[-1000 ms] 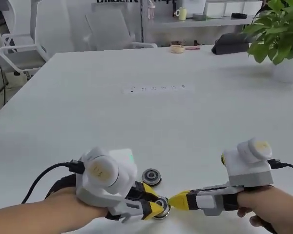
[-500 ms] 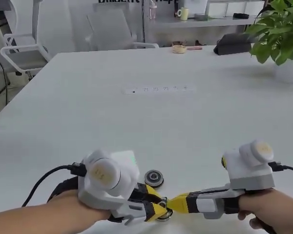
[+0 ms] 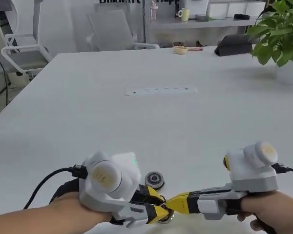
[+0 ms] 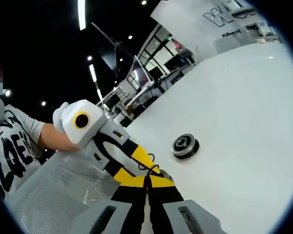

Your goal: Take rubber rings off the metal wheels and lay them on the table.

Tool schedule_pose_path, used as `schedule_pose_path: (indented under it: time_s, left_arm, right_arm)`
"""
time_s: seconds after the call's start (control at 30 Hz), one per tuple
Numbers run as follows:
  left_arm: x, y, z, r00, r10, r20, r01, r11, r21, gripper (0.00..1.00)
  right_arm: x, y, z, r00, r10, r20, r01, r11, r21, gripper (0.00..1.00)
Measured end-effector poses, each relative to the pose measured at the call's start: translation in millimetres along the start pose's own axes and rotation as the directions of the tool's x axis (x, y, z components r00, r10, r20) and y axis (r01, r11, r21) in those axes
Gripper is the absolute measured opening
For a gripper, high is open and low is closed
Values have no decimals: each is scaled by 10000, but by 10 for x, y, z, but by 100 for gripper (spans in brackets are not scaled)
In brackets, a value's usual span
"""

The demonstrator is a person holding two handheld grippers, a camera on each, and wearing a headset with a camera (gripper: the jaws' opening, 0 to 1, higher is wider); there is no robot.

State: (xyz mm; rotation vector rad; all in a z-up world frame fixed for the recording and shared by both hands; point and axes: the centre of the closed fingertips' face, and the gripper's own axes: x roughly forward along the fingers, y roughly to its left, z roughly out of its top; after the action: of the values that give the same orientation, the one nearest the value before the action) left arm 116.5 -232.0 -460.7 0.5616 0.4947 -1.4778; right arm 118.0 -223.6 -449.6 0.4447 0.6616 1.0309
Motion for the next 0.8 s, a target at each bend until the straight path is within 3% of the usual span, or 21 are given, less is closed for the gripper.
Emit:
schedule_pose_path:
  time_s: [0.17, 0.23, 0.4, 0.53, 0.8]
  left_arm:
    - [-45, -5, 20, 10000, -89, -28, 89, 9999, 77, 9]
    - [-121, -2, 115, 9990, -191, 402, 209, 9988, -435, 10]
    - [-336, 7, 215, 9970, -107, 766, 132, 9994, -315, 16]
    - [-520, 19, 197, 9958, -8, 913, 52, 9989, -470, 19]
    - [-879, 167, 57, 9912, 783, 1068, -661, 9914, -1133, 30]
  right_arm:
    - [-12, 0, 19, 10000, -30, 28, 30, 10000, -56, 0]
    - [-15, 5, 27, 10000, -48, 12, 48, 9999, -150, 0]
    - [-28, 41, 92, 10000, 11, 68, -9, 9998, -221, 0]
    - [-11, 75, 168, 9999, 110, 40, -108, 9991, -400, 0]
    - [124, 107, 319, 9995, 270, -136, -281, 9963, -809, 0]
